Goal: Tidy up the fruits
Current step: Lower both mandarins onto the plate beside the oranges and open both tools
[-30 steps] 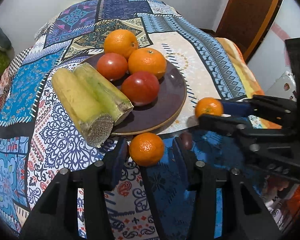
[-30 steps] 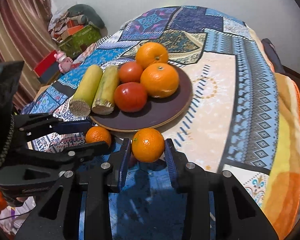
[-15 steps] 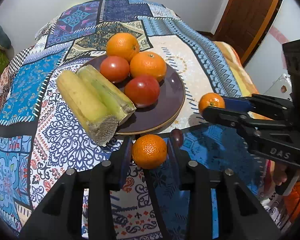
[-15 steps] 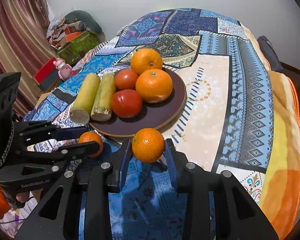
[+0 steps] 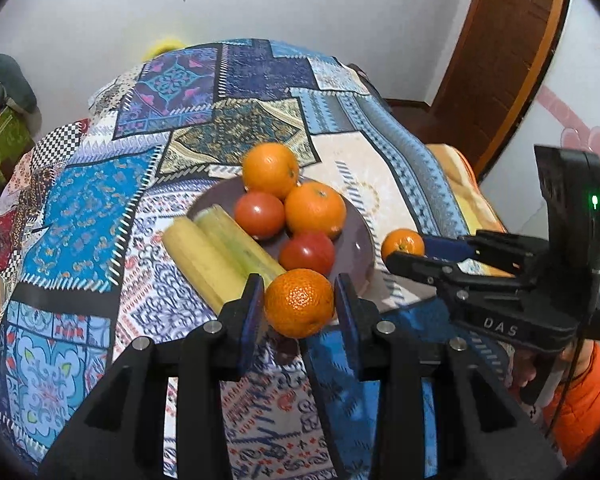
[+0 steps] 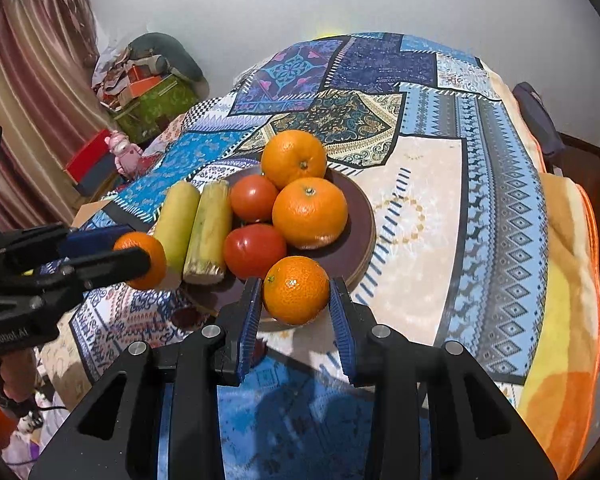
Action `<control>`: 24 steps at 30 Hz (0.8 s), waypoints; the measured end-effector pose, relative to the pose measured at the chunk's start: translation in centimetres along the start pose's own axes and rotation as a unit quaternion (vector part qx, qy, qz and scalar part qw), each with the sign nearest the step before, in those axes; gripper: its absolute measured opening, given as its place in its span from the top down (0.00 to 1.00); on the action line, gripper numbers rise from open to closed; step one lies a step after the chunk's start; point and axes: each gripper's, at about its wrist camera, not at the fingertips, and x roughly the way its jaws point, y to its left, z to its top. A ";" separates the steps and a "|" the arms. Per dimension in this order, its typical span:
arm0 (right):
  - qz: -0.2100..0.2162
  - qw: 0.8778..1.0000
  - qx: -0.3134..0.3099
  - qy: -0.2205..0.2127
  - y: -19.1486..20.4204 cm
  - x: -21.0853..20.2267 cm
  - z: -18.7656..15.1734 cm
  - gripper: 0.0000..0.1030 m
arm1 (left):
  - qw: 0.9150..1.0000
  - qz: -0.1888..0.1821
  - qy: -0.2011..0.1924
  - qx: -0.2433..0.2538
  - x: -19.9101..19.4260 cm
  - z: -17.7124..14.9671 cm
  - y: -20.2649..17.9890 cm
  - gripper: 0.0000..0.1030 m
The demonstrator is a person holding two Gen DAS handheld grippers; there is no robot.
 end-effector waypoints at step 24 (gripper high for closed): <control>-0.009 1.000 0.001 0.023 -0.8 4.6 0.8 0.69 | 0.999 0.011 0.013 -0.028 6.5 3.5 1.8 0.65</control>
